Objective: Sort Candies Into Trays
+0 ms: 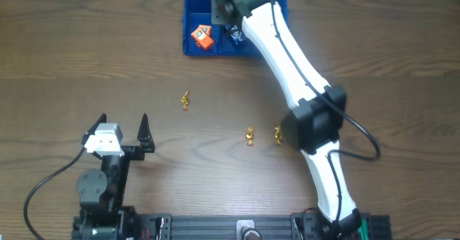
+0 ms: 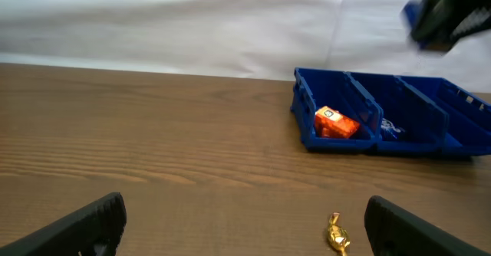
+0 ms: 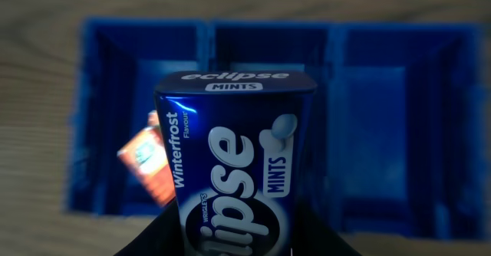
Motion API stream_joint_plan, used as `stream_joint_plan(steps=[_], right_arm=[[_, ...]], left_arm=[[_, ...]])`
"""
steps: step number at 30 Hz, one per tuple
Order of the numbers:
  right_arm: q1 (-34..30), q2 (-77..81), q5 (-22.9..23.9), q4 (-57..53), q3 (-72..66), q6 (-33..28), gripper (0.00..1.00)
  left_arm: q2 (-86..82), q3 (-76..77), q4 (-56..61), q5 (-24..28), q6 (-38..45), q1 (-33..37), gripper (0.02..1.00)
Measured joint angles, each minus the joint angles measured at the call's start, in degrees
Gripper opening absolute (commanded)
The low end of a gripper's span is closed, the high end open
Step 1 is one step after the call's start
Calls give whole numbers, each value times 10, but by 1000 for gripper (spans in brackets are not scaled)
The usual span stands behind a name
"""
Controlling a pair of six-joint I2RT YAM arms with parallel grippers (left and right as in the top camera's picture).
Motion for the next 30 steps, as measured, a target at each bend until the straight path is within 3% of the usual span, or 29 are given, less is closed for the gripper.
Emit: stream_joint_plan(steps=[15,17,19,22,30], right_arm=[[-15,47,-14,13,-3,0,349],[-17,47,-14,12,-3,0,459],[-18,47,-14,12,-3,0,682],[-23,47,-13,12,-3,-5,844],[-21,47,-1,10,-3,-27,866]], left_arm=[[0,0,0,0,0,0,998],[0,0,0,0,0,0,998],[0,0,0,0,0,0,998],[0,0,0,0,0,0,998],[0,0,0,0,0,0,998]])
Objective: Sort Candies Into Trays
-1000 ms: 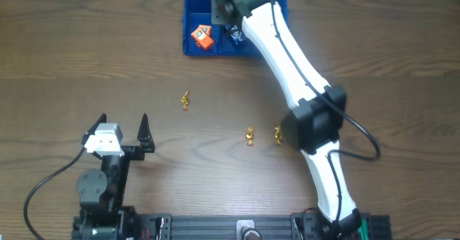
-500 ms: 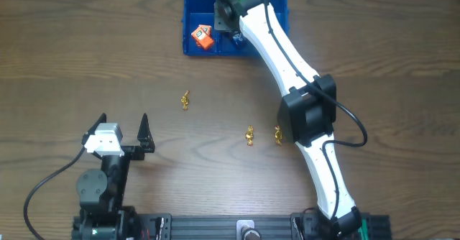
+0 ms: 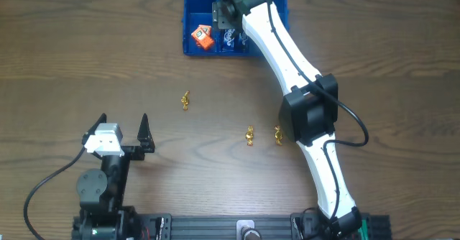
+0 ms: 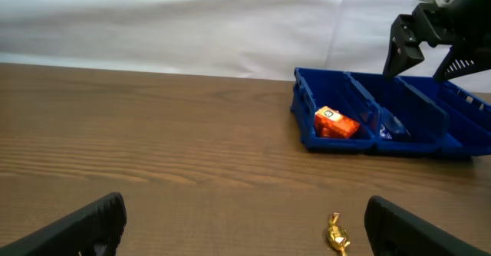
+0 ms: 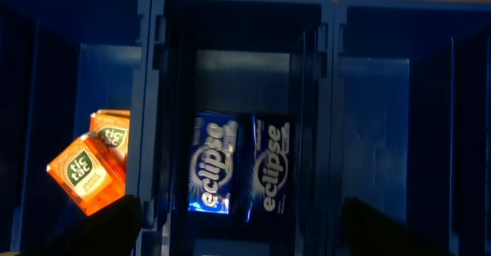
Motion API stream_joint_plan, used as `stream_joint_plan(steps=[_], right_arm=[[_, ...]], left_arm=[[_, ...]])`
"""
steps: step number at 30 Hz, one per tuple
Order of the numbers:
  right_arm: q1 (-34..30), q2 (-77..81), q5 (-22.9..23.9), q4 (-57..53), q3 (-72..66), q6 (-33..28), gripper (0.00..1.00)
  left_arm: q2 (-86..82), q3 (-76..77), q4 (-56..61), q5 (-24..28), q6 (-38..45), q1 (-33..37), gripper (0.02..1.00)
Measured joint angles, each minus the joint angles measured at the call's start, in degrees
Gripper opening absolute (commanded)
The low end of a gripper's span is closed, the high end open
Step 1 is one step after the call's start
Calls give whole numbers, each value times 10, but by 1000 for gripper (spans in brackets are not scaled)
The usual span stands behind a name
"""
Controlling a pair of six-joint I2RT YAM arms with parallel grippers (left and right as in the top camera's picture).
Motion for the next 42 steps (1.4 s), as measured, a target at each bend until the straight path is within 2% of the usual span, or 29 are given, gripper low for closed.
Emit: stream_joint_plan(steps=[4,7,12,16,22,33,37,42], right_arm=[[16,-2,5,-30,0,0,884],[58,-14,7,-84,0,13,888],[159,-38,-20,-146,0,69,888],[200,-38,-42,-141,-29,120,875],[208,-34,-69,-70,-112,160,822],[208,21,-89,-42,-119,208,779],[210,36,-96,-45,-120,220,665],[212,36,-98,-45,-120,229,579]], left_arm=[[0,0,0,0,0,0,996],[0,0,0,0,0,0,996],[0,0,0,0,0,0,998],[0,0,0,0,0,0,998],[0,0,0,0,0,0,998],[0,0,0,0,0,0,996],[0,0,0,0,0,0,998],[0,0,0,0,0,0,996]])
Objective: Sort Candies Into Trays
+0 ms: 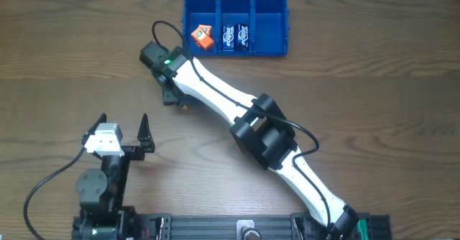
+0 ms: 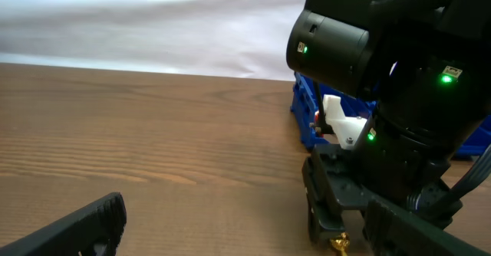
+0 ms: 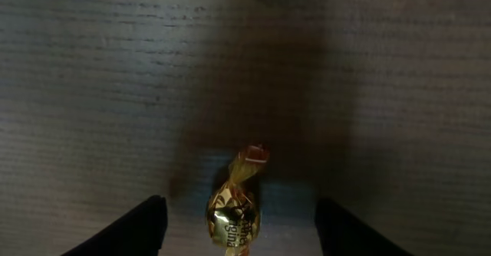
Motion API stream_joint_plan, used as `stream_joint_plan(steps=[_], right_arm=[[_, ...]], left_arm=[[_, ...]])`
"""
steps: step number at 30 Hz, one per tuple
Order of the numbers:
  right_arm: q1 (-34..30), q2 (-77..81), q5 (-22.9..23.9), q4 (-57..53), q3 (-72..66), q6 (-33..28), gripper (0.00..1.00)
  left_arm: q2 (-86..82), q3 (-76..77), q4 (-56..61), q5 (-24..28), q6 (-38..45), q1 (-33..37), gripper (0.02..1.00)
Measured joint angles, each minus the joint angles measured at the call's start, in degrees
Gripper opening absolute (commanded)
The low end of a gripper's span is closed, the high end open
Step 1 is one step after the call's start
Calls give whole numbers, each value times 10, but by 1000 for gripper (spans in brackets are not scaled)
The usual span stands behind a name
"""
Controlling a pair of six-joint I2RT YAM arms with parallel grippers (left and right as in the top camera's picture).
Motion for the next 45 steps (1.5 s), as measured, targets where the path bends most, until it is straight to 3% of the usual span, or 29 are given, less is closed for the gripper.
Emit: stream_joint_plan(steps=[5,10,16,24,30,36,41,45], right_arm=[[1,0,-1,-2,0,4,549],[2,6,-1,-3,0,8,356],[2,8,-1,-4,0,15,218],[2,6,2,-23,0,10,154],[-16,-83,40,-66,-9,-34,148],[-142,-253,104,-44,18,-112,154],[-257,-216,132,-15,17,-165,161],[-286,-169,123,3,11,-187,163]], left_arm=[[0,0,0,0,0,0,998],[0,0,0,0,0,0,996],[0,0,0,0,0,0,998],[0,0,0,0,0,0,996],[0,0,0,0,0,0,998],[0,0,0,0,0,0,996],[0,0,0,0,0,0,996],[0,0,0,0,0,0,996]])
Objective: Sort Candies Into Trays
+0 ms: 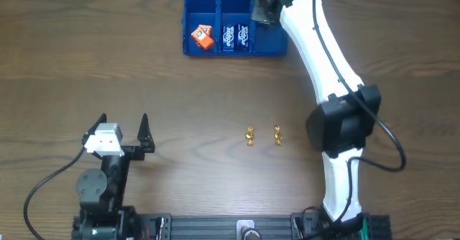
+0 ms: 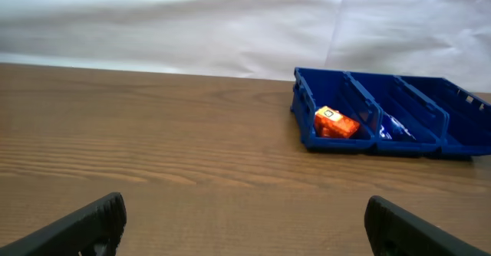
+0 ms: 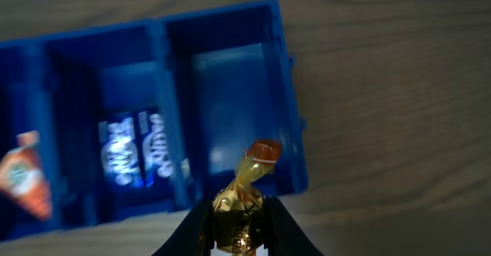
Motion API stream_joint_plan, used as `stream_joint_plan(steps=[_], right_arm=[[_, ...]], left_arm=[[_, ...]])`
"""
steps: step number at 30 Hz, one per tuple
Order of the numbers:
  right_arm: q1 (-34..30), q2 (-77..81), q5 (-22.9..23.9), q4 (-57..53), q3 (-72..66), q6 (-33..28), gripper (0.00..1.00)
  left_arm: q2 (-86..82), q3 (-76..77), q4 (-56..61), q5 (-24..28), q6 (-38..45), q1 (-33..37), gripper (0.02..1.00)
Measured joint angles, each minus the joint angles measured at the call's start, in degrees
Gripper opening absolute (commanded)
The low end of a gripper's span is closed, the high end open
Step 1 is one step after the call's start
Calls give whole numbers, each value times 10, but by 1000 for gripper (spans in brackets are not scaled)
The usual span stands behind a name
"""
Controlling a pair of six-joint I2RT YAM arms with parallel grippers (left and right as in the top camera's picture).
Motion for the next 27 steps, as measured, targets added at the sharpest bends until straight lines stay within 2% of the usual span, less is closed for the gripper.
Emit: stream_joint_plan(steps=[14,17,18,19,21,23,27], right_arm=[[-8,59,-10,24,-2,-16,202],[-8,61,-13,26,-2,-23,257],[-8,64,-15,27,-2,-25,281],[-8,66,-16,27,-2,-26,367],[-8,74,-18,27,-2,-28,627],[-7,77,-19,28,-2,-31,768],[-5,76,-23,31,-2,-37,787]], left_arm=[[0,0,0,0,0,0,996],[0,0,0,0,0,0,998],[0,0,0,0,0,0,998],[0,0,0,0,0,0,998],[0,0,0,0,0,0,998],[0,0,0,0,0,0,998],[0,0,0,0,0,0,1000]])
